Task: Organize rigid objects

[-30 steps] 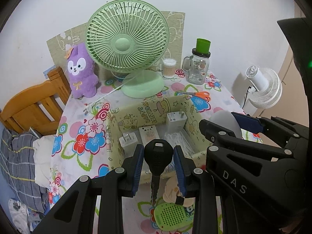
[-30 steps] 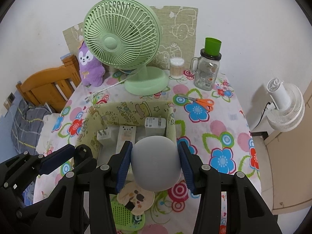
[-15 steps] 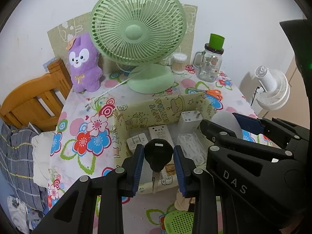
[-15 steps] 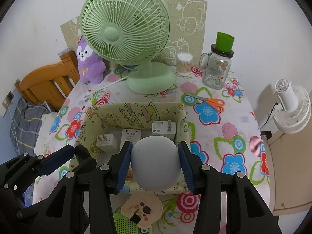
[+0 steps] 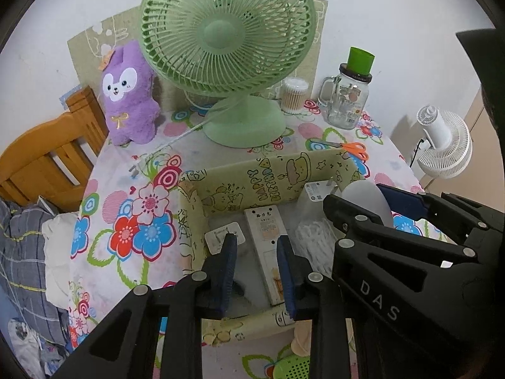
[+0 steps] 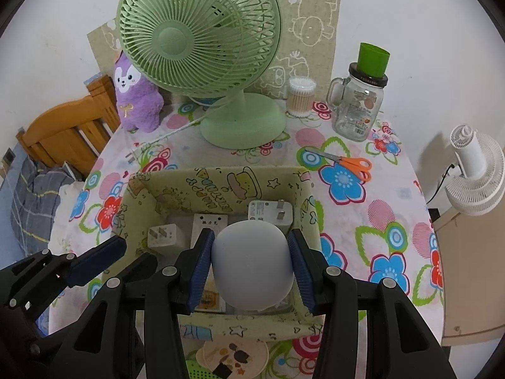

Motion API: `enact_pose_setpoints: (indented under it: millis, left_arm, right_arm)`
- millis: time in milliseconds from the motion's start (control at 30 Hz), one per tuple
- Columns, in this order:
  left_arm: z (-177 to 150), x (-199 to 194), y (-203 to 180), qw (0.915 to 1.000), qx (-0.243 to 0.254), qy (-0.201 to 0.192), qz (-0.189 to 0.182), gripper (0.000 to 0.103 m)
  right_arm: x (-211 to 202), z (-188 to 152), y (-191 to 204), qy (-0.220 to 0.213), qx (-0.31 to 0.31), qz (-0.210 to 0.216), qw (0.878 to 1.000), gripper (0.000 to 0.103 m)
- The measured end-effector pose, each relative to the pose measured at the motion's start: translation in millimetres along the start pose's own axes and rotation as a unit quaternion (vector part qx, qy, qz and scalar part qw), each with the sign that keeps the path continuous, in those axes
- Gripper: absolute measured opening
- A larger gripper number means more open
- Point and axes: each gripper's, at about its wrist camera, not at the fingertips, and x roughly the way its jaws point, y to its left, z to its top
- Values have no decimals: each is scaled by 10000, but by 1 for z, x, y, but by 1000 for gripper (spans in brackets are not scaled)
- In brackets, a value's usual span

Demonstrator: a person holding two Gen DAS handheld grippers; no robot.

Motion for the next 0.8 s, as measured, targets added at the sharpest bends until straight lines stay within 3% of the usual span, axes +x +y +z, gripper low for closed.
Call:
enact_pose_setpoints:
  millis: [167,233,367,433,500,800]
  left_arm:
    - [1,6,3,9999,-23,95,-75,29]
    - [1,8,6,9999,-69,132,-43,39]
    - [0,6,8,9999,5,97,117,46]
    - [-1,6,9,9999,28,127,98,61]
    - [-1,4,10,9999,63,114,58,67]
    - [-3,0,13,9997,169,140,58,81]
  right_arm:
    - [6,1,0,59,3,-27,10000,52]
    - [8,1,1,81,6,-29,10000,52]
    - [9,1,4,85,-26,-34,10000,51]
    - [9,1,5,91,-29,-20,10000,51]
    - [8,1,7,85,-45,-6,10000,51]
    - [5,-1,19,103,-57,133,9998,51]
